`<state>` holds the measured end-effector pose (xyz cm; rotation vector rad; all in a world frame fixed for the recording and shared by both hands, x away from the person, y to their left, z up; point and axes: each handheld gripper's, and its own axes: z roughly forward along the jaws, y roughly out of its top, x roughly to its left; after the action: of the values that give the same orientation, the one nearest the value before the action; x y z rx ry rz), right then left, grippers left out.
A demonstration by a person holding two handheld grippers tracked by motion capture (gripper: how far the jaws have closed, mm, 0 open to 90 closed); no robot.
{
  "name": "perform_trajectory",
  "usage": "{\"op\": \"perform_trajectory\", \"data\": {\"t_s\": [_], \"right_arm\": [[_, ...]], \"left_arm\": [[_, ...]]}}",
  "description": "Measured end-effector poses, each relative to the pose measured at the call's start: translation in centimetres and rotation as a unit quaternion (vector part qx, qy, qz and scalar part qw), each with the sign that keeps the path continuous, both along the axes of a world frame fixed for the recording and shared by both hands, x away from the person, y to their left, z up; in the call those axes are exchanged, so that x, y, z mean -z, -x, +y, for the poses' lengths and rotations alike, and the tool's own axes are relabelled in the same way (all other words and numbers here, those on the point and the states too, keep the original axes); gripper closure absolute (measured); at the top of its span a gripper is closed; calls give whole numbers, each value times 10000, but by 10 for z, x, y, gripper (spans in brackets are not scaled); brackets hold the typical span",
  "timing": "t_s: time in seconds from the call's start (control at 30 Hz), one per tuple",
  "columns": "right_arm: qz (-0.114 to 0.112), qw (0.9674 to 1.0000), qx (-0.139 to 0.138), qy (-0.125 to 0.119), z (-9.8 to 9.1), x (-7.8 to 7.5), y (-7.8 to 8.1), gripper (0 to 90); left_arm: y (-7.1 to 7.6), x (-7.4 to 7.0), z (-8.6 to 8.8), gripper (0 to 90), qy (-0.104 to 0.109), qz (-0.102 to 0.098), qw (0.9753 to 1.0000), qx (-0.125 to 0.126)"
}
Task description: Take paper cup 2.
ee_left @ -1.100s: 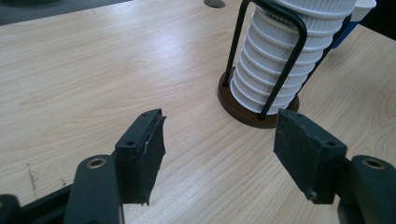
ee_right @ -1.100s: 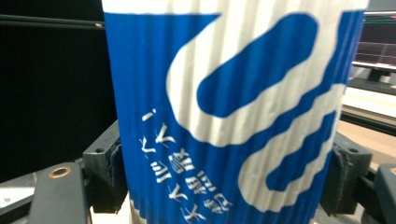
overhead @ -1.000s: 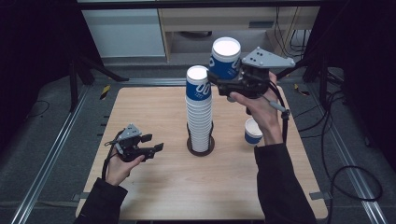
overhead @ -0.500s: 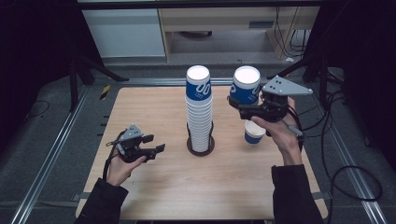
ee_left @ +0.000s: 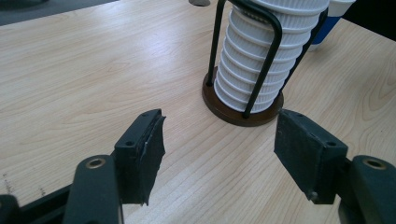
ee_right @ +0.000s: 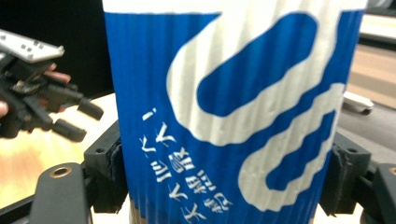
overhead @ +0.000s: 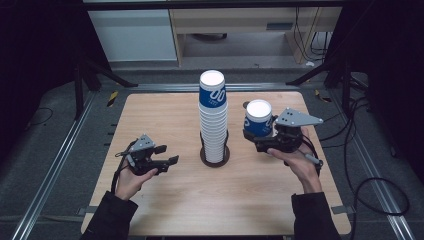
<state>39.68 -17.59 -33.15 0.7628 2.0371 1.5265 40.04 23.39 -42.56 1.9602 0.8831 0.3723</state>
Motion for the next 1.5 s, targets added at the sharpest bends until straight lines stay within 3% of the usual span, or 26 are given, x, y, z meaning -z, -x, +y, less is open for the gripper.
{"op": "perform_trajectory", "data": {"t_s": [0.43, 0.6, 0.9, 1.17, 1.4, 1.5], "right_arm": [[349, 9975, -468, 404, 17, 45, 4, 211], [384, 9951, -625, 662, 25, 53, 5, 210], [511, 9912, -870, 862, 38, 69, 6, 209], [567, 9849, -1128, 1189, 50, 80, 5, 208], [577, 9798, -1324, 1380, 55, 86, 6, 208], [618, 9751, -1500, 1512, 61, 90, 7, 208]], "left_arm": [[5, -2, -9, 312, 37, 27, 9997, 225], [7, -3, -12, 302, 76, 41, 9994, 327], [12, -4, -17, 284, 67, 44, 9988, 476], [16, -4, -23, 268, -4, 100, 9974, 713], [19, -6, -26, 256, 116, 143, 9959, 886], [20, -8, -27, 254, 217, 158, 9950, 961]]}}
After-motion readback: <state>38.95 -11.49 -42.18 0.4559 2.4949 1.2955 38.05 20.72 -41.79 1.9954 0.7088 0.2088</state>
